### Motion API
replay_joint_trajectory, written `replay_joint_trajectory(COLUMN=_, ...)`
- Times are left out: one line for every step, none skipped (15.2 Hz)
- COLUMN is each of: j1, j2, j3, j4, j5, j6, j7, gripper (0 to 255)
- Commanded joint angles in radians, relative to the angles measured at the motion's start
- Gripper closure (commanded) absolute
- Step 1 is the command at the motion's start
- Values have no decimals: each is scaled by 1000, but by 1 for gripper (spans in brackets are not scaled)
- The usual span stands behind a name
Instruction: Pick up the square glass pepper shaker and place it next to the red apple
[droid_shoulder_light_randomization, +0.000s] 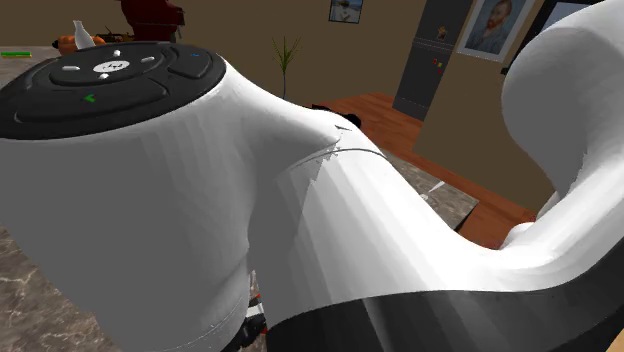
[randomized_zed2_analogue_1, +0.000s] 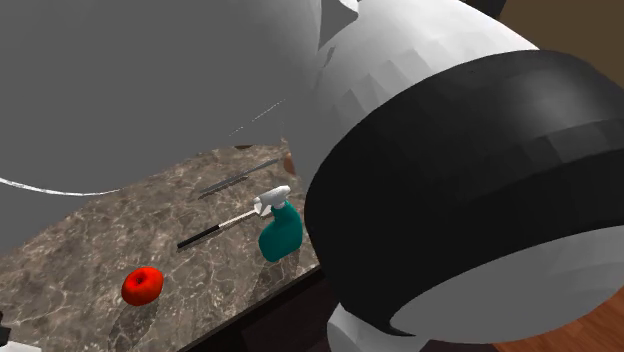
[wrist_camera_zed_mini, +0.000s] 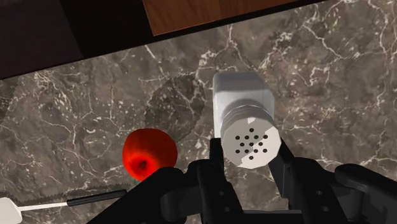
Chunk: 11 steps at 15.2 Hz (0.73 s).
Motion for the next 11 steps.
replay_joint_trajectory(j1=0, j2=2, j3=-1, j4=-24, j5=-3, j6=26, j7=3, gripper=255)
replay_joint_trajectory(j1=0, j2=7, j3=-1, j4=-35, j5=-8, j6=38, j7=7, gripper=255)
replay_joint_trajectory(j1=1, j2=12, j3=-1, j4=-45, j5=-14, j6=51, j7=12, gripper=255)
replay_joint_trajectory(j1=3, j2=17, j3=-1, j4=-54, j5=-19, j6=63, j7=17, gripper=255)
replay_joint_trajectory(j1=4, j2=23, j3=-1, j4=-64, j5=-25, j6=75, j7=22, gripper=255)
replay_joint_trajectory(j1=5, j2=29, j3=-2, j4=-73, j5=-32, j6=87, j7=27, gripper=255)
replay_joint_trajectory(j1=7, j2=35, j3=-2, j4=-82, j5=-38, j6=99, j7=33, gripper=255)
replay_joint_trajectory(j1=8, j2=42, j3=-3, j4=-91, j5=-46, j6=111, j7=38, gripper=255)
replay_joint_trajectory(j1=10, j2=49, j3=-4, j4=-99, j5=-53, j6=123, j7=44, gripper=255)
replay_joint_trajectory(j1=12, j2=56, j3=-5, j4=-107, j5=-61, j6=134, j7=51, gripper=255)
replay_joint_trajectory(j1=14, j2=64, j3=-6, j4=-115, j5=-69, j6=146, j7=57, gripper=255)
